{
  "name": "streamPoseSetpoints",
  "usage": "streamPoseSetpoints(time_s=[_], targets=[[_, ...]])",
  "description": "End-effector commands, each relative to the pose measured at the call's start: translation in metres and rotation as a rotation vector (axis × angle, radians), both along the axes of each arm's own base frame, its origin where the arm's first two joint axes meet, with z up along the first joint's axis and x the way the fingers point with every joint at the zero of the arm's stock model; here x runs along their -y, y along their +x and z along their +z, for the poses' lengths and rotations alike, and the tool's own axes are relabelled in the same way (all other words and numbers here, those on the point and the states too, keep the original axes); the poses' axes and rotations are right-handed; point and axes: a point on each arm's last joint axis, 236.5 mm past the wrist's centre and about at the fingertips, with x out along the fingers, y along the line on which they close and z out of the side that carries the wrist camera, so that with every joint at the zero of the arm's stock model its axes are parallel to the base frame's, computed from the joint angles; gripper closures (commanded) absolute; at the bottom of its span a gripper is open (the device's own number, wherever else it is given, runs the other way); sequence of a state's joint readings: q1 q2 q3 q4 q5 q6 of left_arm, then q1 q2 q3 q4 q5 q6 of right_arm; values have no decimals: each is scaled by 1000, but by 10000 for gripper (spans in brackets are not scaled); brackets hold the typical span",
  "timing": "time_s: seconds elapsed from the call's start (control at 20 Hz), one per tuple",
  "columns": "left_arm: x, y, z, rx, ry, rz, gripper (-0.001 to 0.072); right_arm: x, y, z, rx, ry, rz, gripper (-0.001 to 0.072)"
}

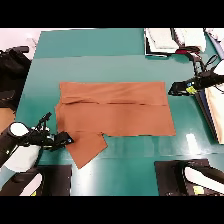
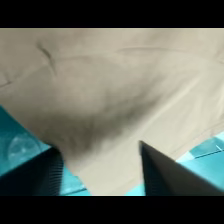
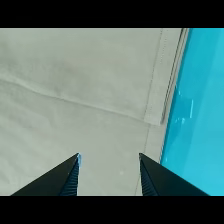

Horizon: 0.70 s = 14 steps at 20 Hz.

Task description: Fold the shirts.

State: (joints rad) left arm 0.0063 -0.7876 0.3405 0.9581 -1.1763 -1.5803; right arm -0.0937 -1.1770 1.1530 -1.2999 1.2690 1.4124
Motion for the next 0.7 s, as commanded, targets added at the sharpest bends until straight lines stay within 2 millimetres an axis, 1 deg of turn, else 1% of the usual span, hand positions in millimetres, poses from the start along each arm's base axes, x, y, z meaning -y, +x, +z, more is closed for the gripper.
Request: streamPoseSetpoints(time_s=[0.0, 0.05, 0.1, 0.2, 0.25, 0.35, 0.4, 0.45, 0.5, 0.55, 0.6, 0.65], targets=[[5, 9, 0, 40, -25, 26, 513, -1, -8, -2, -31, 3, 9, 279], [6, 16, 4, 84, -29, 7, 680, 2, -13, -3, -54, 1, 6, 279], [6, 23, 11, 110, -31, 0, 681, 8, -19, -5, -83, -1, -3, 279], [3, 35, 24, 153, -11, -25, 682, 27, -34, -11, -146, 9, -53, 279], [1, 38, 30, 169, -2, -45, 682, 37, -47, -19, -191, 18, -78, 279], [3, 41, 39, 188, -6, -71, 682, 57, -83, -47, -284, 51, -174, 279], [3, 43, 41, 196, -6, -74, 682, 64, -103, -66, -326, 72, -234, 278], [2, 44, 41, 199, -5, -72, 682, 70, -124, -86, -373, 98, -292, 252], [2, 44, 41, 200, -5, -71, 682, 71, -142, -103, -417, 129, -335, 176], [2, 44, 41, 200, -5, -71, 682, 68, -156, -117, -453, 173, -380, 149], [2, 44, 41, 200, -5, -71, 682, 58, -165, -127, -479, 243, -400, 158], [2, 44, 41, 200, -5, -70, 682, 45, -168, -132, -486, 318, -392, 161]])
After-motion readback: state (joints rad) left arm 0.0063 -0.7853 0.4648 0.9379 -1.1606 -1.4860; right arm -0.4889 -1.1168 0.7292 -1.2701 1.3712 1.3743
